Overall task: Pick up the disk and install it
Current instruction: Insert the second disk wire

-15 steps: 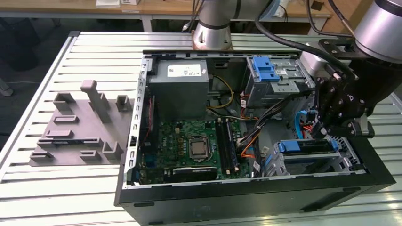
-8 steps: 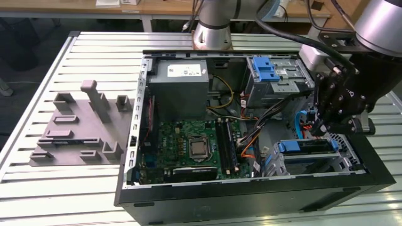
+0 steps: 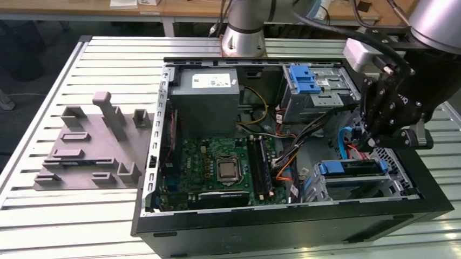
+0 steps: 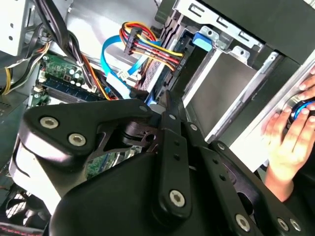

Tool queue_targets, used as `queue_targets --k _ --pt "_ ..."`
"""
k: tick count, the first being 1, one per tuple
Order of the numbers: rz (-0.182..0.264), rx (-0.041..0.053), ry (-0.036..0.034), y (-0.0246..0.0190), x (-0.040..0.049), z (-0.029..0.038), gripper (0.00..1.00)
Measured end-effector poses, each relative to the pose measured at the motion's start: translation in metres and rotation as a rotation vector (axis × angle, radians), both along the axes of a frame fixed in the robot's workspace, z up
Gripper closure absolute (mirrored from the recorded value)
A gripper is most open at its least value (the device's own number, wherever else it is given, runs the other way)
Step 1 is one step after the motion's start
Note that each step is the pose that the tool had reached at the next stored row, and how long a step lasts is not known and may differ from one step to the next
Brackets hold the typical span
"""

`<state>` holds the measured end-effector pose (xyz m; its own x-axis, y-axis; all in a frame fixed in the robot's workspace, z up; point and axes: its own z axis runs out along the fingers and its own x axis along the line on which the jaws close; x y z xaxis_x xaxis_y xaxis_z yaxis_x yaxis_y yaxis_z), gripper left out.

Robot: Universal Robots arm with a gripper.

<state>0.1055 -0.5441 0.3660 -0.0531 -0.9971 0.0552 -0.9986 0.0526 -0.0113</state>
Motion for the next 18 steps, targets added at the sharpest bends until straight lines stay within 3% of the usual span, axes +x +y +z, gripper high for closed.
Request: queue_targets --k 10,15,18 --pt "0.0 0.0051 0.0 0.0012 -0.0089 0.0067 0.89" --pt "0.0 0.0052 0.0 0.0077 -0.0091 0.0146 0.89" --pt "0.0 0.0052 0.0 0.013 -0.0091 0.0153 0.89"
